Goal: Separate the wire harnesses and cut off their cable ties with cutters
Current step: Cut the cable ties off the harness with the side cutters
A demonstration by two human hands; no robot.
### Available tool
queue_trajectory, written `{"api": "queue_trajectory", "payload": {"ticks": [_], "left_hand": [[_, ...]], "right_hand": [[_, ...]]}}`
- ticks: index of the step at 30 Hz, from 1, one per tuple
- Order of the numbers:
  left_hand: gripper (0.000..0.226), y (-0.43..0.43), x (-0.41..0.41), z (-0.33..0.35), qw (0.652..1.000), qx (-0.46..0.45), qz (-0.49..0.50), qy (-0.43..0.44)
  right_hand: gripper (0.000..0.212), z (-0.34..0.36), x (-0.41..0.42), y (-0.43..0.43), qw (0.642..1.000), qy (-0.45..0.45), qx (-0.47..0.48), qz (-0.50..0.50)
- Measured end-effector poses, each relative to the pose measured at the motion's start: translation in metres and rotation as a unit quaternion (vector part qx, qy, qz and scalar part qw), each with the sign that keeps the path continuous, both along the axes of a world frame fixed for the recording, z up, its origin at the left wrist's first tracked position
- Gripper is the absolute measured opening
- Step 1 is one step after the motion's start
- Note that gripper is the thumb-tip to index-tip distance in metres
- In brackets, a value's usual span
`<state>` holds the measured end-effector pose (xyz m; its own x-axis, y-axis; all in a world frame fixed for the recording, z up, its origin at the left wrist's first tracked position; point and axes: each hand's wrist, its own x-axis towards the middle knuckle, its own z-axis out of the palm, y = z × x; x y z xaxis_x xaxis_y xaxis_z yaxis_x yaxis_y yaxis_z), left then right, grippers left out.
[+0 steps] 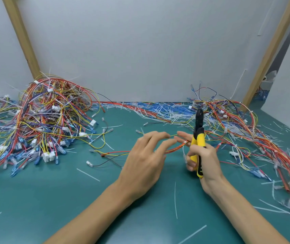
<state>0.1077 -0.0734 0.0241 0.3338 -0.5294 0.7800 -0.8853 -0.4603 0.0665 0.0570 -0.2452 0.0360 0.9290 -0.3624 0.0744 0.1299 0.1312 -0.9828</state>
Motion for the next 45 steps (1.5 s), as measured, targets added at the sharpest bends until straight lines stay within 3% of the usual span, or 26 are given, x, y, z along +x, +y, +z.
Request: {"api": "queue_trajectory", "payload": {"ticks": [4, 7, 10, 13, 16, 20, 34, 45], "left_hand": [[0.03, 0.011, 0.01, 0.004, 0.989, -0.148, 0.017, 0.011], [0.016, 0.019, 0.019, 0.004, 0.969, -0.214, 0.03, 0.12], [0.009, 0.025, 0.029, -0.003, 0.948, -0.191, 0.035, 0.254], [0.009, 0.03, 0.031, -0.008, 0.947, -0.086, -0.003, 0.311], [0.009, 0.026, 0.029, -0.008, 0.948, -0.001, -0.037, 0.316], [0.01, 0.026, 0.027, -0.011, 0.954, 0.028, -0.021, 0.298], [0.015, 0.041, 0.034, -0.014, 0.942, -0.032, 0.082, 0.322], [0.024, 0.05, 0.032, -0.018, 0.93, -0.069, 0.058, 0.357]], "right_hand": [[0.053, -0.001, 0.001, -0.003, 1.0, 0.011, 0.021, 0.002], [0.054, -0.001, 0.003, -0.007, 0.999, 0.008, 0.035, 0.007], [0.055, -0.003, 0.005, -0.01, 0.999, 0.007, 0.049, 0.008], [0.053, -0.004, 0.007, -0.013, 0.998, 0.011, 0.061, 0.007], [0.053, -0.005, 0.008, -0.015, 0.997, 0.011, 0.068, 0.016], [0.055, -0.005, 0.008, -0.013, 0.998, 0.007, 0.054, 0.022], [0.032, -0.007, 0.004, 0.01, 0.982, 0.022, -0.179, -0.054], [0.025, -0.02, 0.012, 0.008, 0.952, 0.048, -0.298, -0.054]]}}
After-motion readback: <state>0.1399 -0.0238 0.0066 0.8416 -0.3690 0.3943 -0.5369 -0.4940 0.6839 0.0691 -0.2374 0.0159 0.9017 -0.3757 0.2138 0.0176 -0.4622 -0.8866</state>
